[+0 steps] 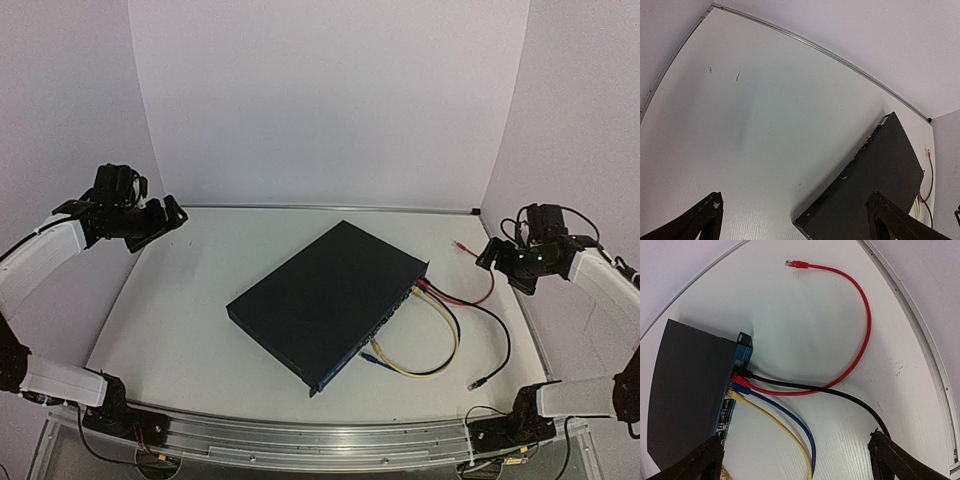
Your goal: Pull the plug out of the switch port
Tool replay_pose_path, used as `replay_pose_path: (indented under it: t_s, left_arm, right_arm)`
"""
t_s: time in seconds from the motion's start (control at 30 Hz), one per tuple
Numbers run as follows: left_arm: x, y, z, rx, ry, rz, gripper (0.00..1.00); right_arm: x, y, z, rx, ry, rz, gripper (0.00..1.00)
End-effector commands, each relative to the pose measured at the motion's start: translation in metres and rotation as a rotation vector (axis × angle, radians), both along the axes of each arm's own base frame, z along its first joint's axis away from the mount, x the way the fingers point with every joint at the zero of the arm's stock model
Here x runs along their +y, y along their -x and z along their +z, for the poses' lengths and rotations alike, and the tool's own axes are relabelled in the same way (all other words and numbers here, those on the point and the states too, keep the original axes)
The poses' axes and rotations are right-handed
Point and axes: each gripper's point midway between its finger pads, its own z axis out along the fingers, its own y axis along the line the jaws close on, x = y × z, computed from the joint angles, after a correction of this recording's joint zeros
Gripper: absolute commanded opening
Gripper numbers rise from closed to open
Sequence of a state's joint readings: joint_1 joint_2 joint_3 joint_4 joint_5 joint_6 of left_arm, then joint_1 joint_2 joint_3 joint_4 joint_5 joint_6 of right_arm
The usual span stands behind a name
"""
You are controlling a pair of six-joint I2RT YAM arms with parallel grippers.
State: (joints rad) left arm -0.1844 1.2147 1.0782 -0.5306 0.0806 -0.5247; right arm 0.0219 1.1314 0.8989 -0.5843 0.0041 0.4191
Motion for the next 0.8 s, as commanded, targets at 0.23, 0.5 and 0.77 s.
replay_pose_path:
  t_s: [0.23,0.5,0.77]
  left_arm:
    - [-0.054,-0.036,-0.034,0.038,-0.058,-0.126,1.00]
    - [-0.121,-0.062,-0.083,0.125,-0.097,-0.329,1.00]
    - [-0.174,-0.065,-0.121,0.183,-0.113,-0.483,0.99]
  right_arm:
    - [0.021,-0.009,0.019,-0.059,-0.098,0.074,0.98]
    - [0.113,-0.004,-0.012,-0.086,0.186,0.507,0.98]
    - [0.183,0.010,-0.057,-0.093,0.326,0.778,0.86]
